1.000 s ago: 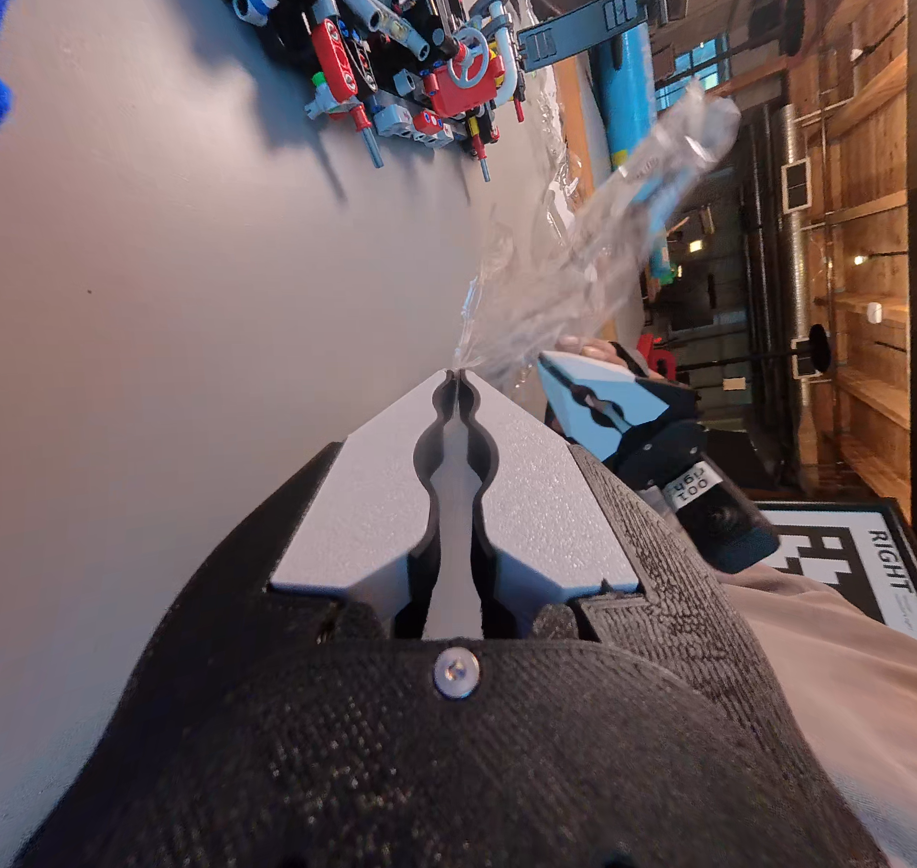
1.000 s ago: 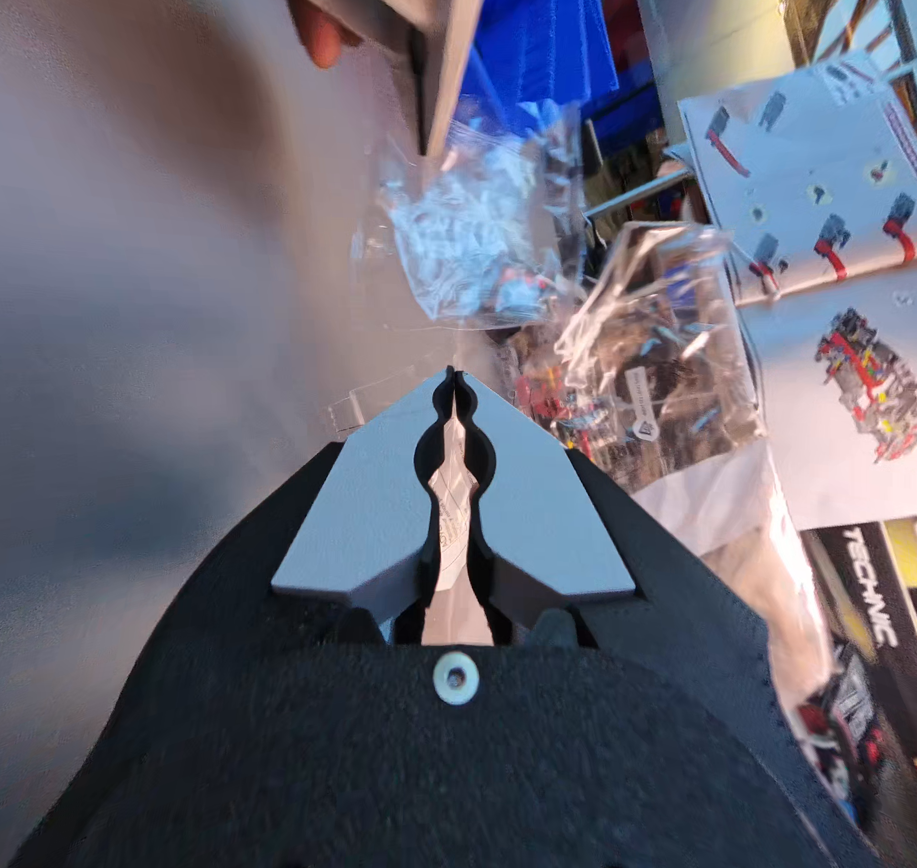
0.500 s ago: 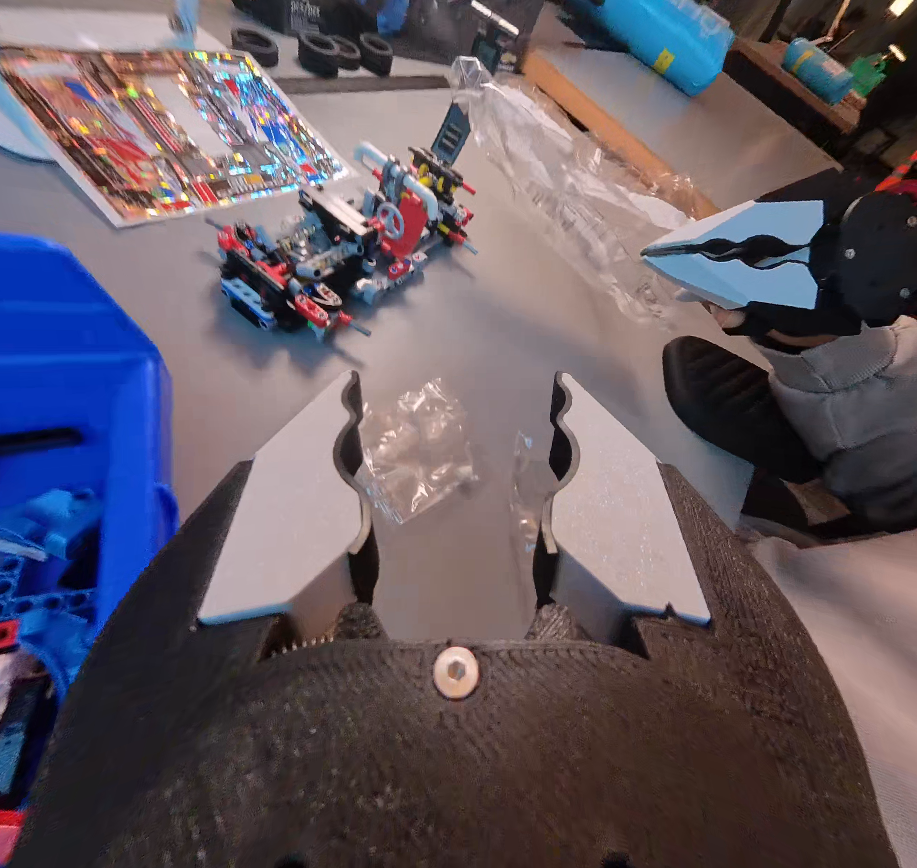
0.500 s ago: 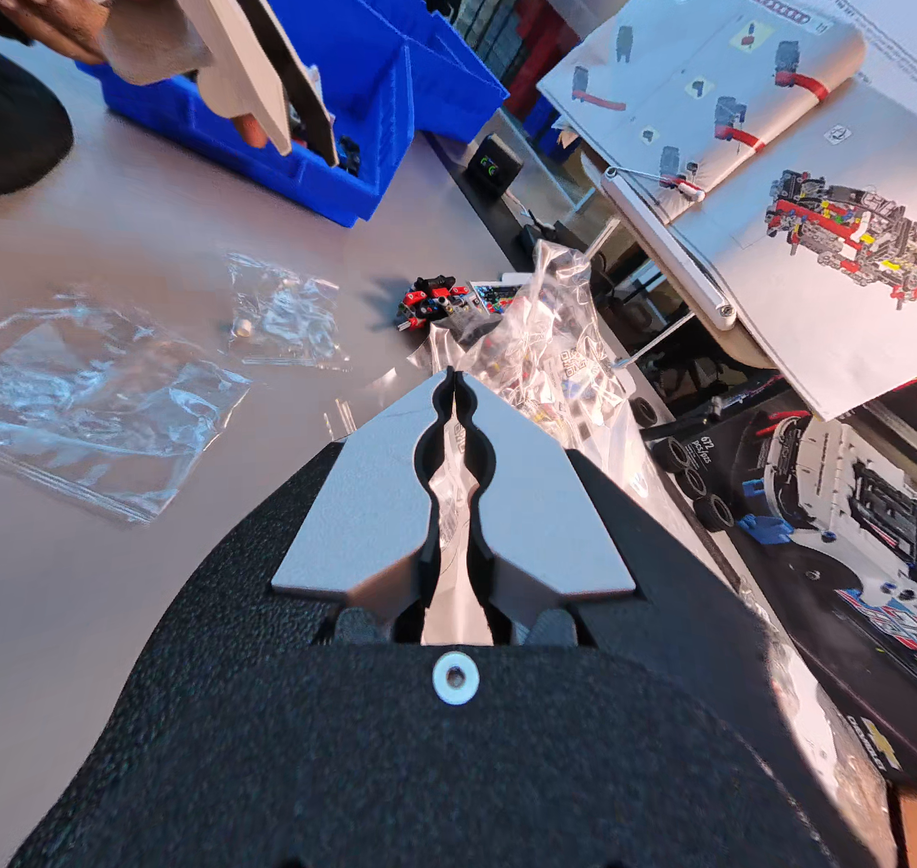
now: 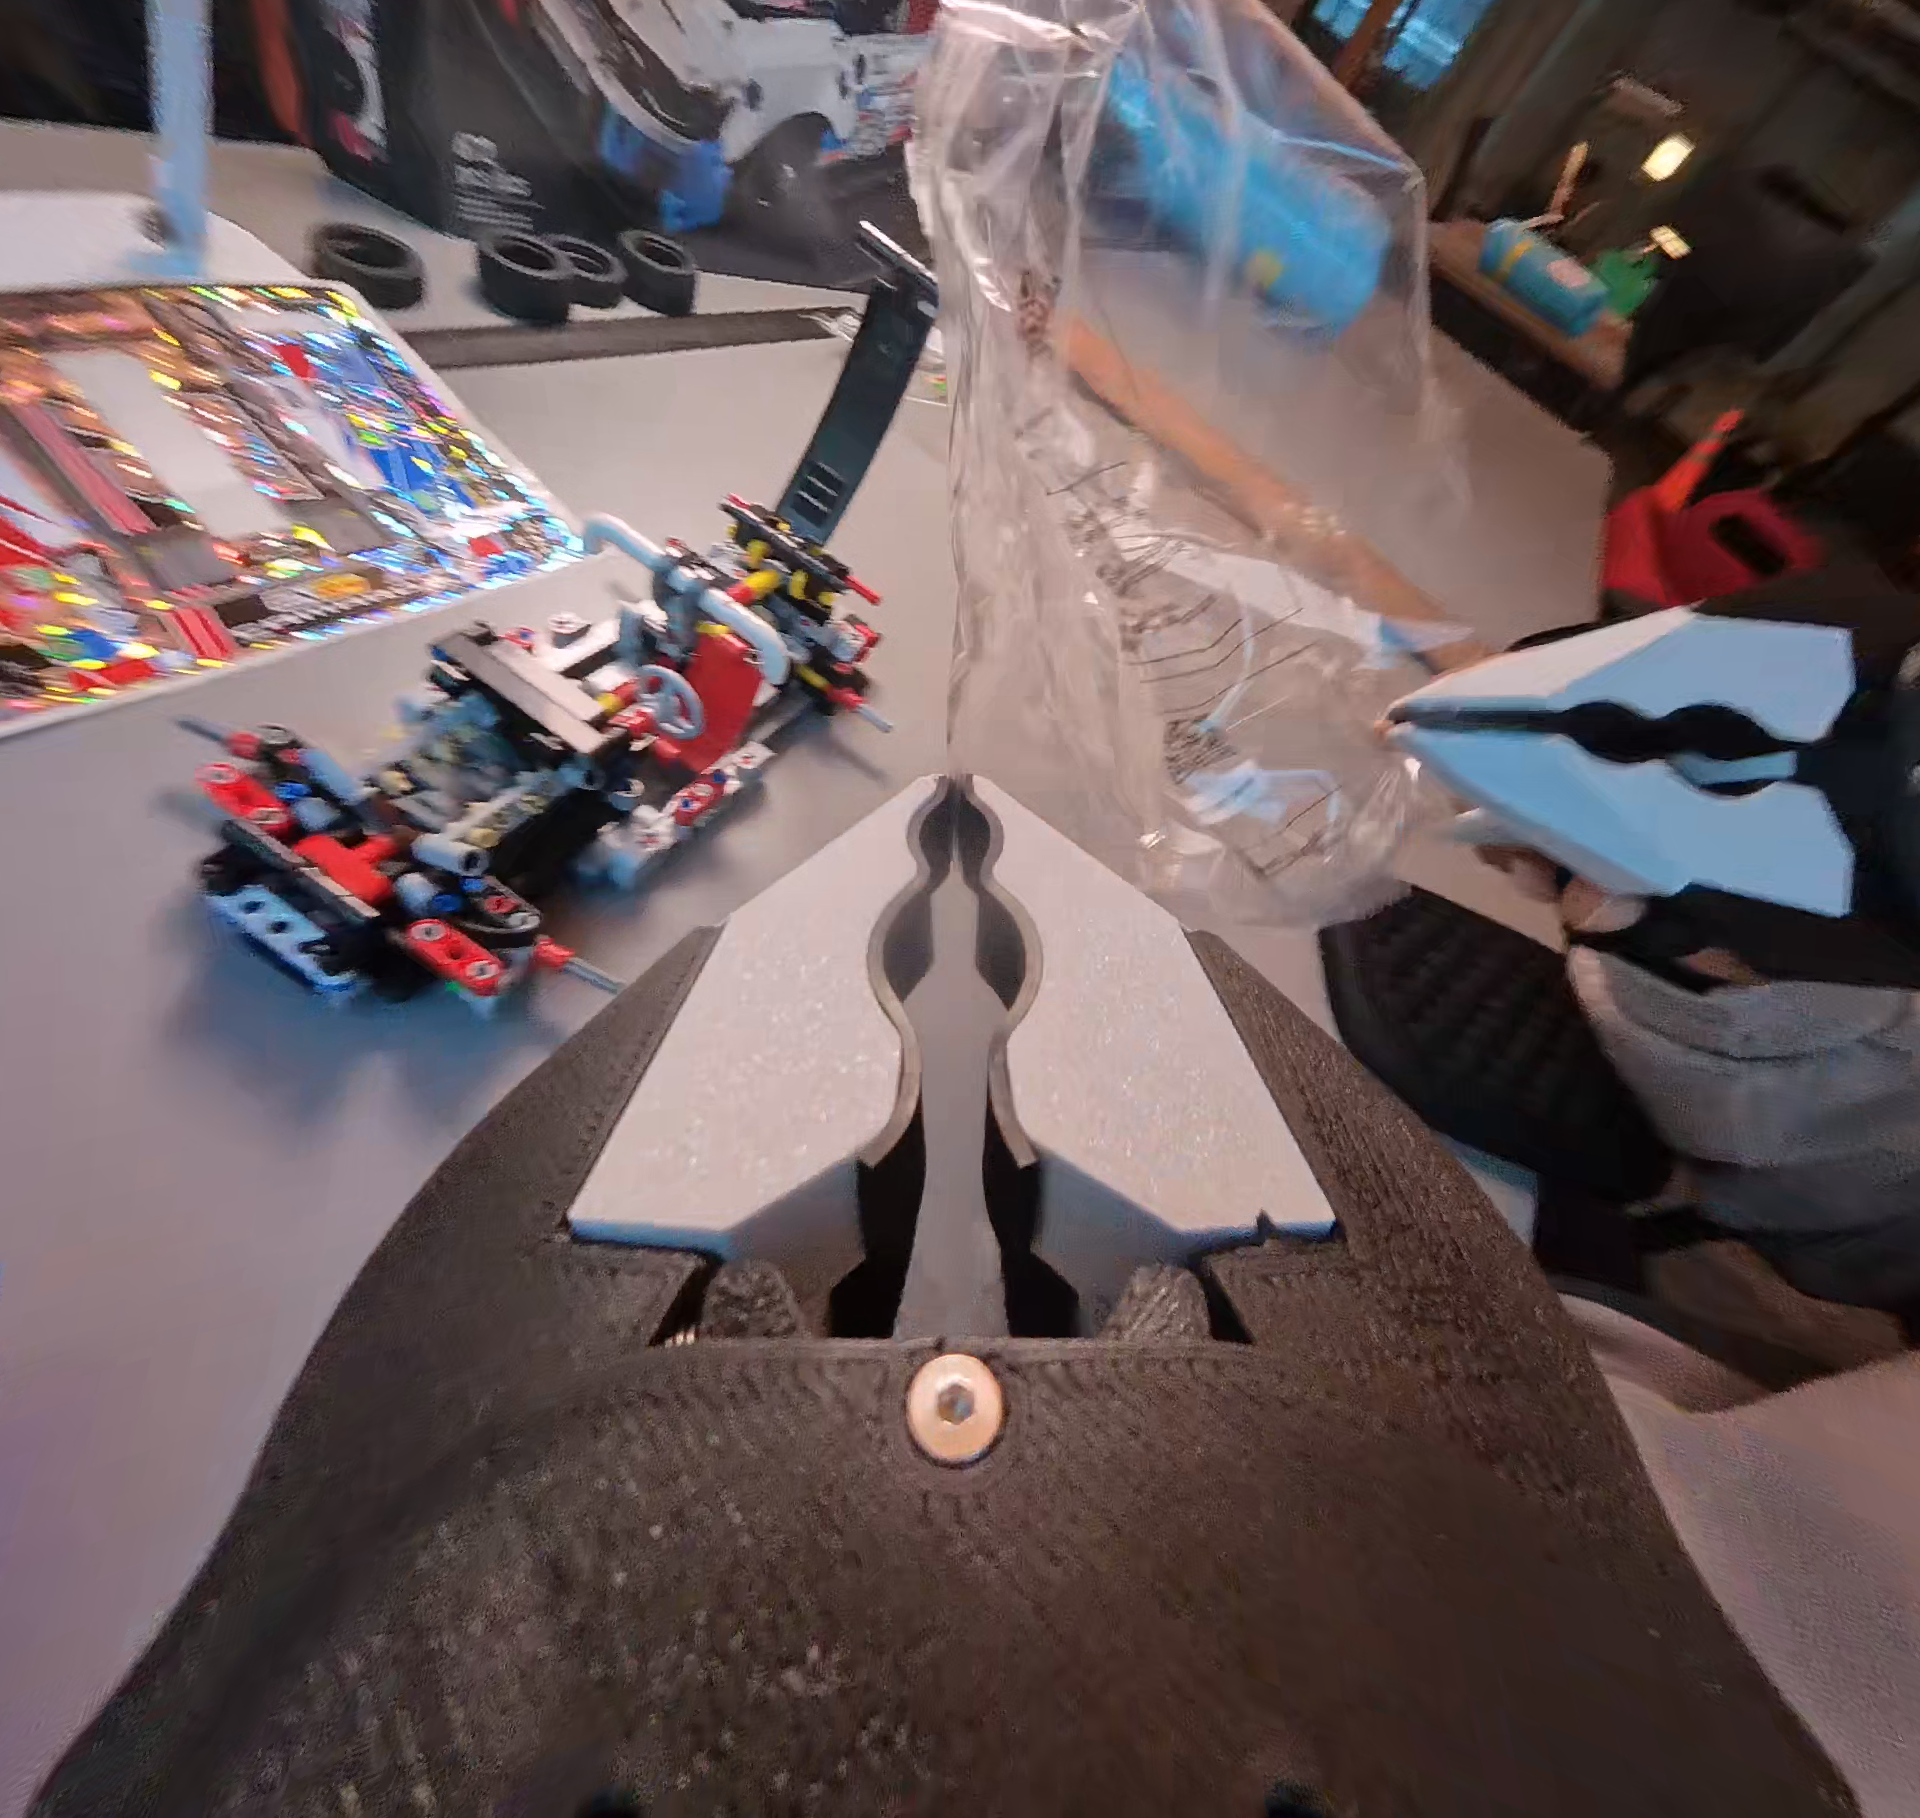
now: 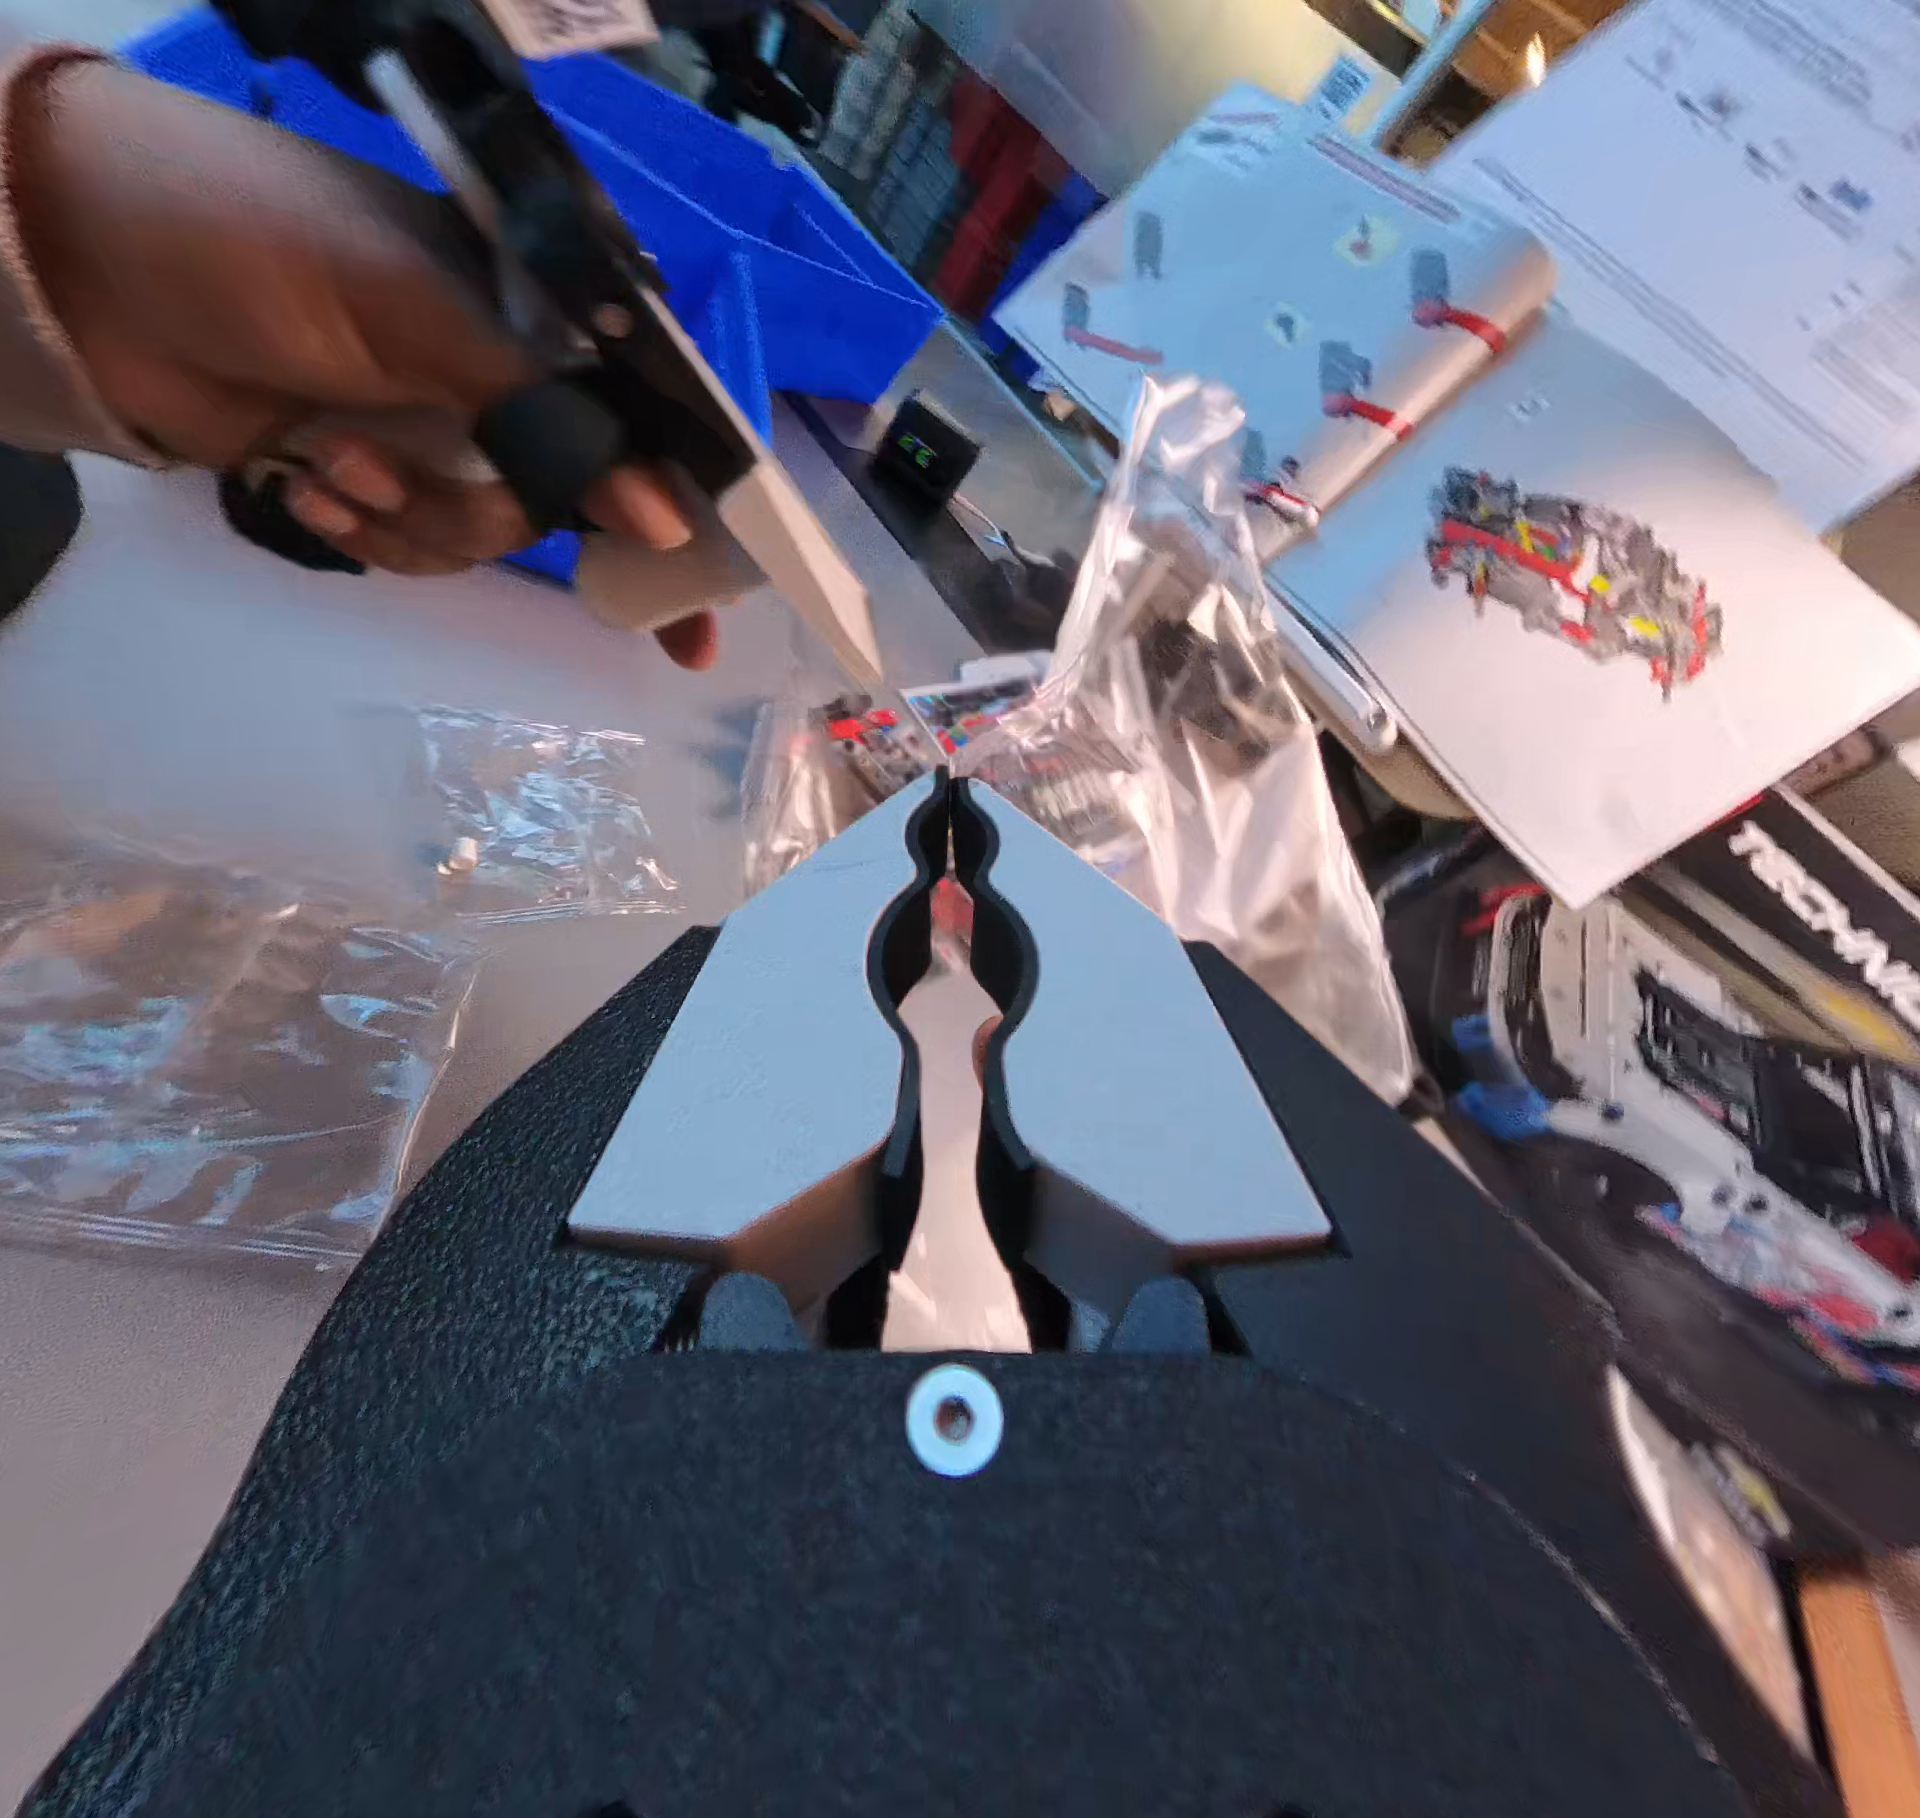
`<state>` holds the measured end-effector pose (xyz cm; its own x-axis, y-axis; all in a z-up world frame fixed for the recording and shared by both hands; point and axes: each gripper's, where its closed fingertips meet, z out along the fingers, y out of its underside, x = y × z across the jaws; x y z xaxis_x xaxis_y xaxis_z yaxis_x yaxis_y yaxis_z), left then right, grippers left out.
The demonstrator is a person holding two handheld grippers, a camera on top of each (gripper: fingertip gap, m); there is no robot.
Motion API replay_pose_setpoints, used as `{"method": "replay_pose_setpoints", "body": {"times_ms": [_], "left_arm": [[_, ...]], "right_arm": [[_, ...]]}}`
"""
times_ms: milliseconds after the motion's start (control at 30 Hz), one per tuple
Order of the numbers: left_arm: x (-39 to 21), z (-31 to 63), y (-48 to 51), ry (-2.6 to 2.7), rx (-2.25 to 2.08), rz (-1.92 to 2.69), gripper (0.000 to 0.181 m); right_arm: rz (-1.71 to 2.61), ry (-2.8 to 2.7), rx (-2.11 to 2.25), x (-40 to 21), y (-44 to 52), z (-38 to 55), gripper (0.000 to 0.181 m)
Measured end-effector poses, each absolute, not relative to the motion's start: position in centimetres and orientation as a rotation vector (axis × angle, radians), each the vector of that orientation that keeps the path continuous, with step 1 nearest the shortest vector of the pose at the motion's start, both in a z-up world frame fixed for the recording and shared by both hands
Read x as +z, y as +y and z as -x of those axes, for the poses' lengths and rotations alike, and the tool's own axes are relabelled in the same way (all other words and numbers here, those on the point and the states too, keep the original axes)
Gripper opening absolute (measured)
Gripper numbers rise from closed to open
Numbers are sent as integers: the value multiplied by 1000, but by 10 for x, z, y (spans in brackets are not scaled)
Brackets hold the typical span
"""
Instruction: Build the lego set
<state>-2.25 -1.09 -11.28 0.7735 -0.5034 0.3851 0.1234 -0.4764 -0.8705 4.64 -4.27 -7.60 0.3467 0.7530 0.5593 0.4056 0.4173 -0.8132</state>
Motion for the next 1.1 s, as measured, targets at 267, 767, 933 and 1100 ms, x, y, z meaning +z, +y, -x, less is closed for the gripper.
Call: {"method": "replay_pose_setpoints", "body": {"times_ms": [267, 767, 933, 1100], "left_arm": [[-92, 30, -14, 356, -424, 1846, 0], [-47, -16, -45, 376, -181, 1572, 0], [-48, 45, -36, 201, -26, 1588, 0], [-54, 40, -39, 198, -17, 1596, 0]], "right_arm": [[1542, -952, 600, -86, -32, -62, 0], [1554, -690, 460, -52, -11, -43, 1], [1536, -566, 417, -44, -1, -77, 0], [1530, -532, 391, -48, 1, -80, 0]]}}
